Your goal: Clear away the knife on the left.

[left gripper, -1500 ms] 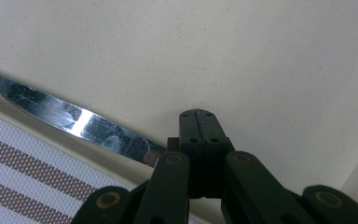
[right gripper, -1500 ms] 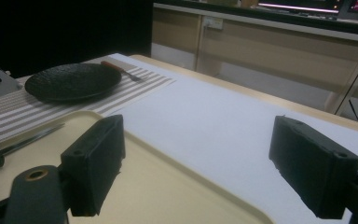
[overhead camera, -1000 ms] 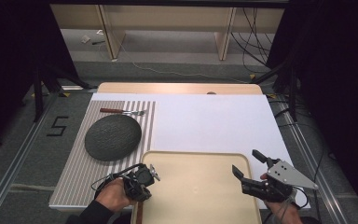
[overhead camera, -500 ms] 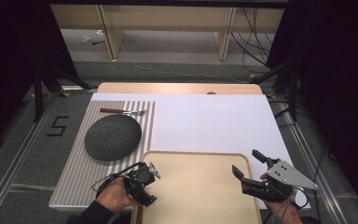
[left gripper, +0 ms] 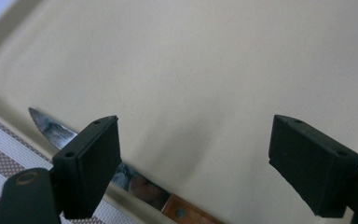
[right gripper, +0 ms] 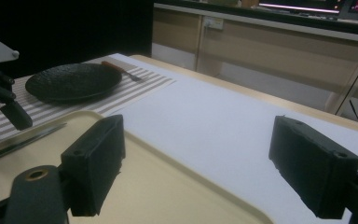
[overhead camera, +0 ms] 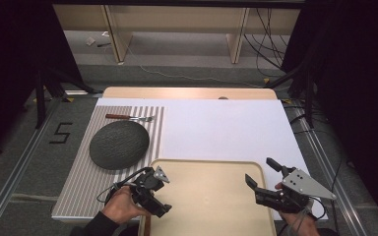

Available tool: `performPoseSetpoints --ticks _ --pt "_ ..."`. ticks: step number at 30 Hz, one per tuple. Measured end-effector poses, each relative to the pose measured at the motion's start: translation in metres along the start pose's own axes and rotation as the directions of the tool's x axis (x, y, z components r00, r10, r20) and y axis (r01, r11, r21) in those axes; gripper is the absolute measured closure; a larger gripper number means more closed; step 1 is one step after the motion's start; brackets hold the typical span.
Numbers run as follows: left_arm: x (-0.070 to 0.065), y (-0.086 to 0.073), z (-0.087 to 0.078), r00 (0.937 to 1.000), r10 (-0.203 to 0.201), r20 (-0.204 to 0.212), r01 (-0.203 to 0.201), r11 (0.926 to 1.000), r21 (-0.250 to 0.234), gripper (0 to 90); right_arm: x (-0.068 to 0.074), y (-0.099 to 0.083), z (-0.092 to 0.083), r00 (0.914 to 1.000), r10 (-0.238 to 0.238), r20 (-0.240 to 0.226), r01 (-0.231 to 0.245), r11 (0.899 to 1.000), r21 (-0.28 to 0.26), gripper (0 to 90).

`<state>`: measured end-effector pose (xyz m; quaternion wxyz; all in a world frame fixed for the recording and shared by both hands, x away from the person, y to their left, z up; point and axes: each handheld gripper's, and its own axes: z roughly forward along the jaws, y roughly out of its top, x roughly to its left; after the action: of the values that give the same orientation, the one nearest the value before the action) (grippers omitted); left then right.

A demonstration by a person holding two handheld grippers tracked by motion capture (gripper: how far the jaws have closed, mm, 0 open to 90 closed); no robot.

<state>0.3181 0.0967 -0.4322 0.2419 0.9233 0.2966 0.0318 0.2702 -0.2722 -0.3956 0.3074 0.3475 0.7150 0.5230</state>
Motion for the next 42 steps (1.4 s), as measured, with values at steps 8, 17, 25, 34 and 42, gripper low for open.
performPoseSetpoints --ticks 8,17,25,34,42 --pt "0.001 0.0 -0.01 0.9995 -0.027 -0.014 0.025 0.9931 -0.115 15.5 0.0 0.0 0.0 1.0 0.0 0.0 0.0 1.0 0.0 19.2" --pt "0.003 -0.002 -0.02 0.9974 -0.063 -0.034 0.053 0.9708 -0.234 15.2 0.0 0.0 0.0 1.0 0.001 0.0 -0.001 1.0 0.0 19.2" --pt "0.003 -0.003 -0.027 0.997 -0.066 -0.039 0.05 0.9445 -0.325 14.6 0.0 0.0 0.0 1.0 0.0 -0.001 0.0 1.0 0.0 19.2" --pt "0.001 -0.007 -0.038 0.9971 -0.062 -0.045 0.035 0.8924 -0.45 12.0 0.0 0.0 0.0 1.0 0.001 -0.002 -0.001 1.0 -0.001 19.2" --pt "-0.001 -0.015 -0.048 0.9951 -0.084 -0.052 0.039 0.8134 -0.58 13.6 0.0 0.0 0.0 1.0 0.001 -0.002 -0.001 1.0 -0.001 19.2"
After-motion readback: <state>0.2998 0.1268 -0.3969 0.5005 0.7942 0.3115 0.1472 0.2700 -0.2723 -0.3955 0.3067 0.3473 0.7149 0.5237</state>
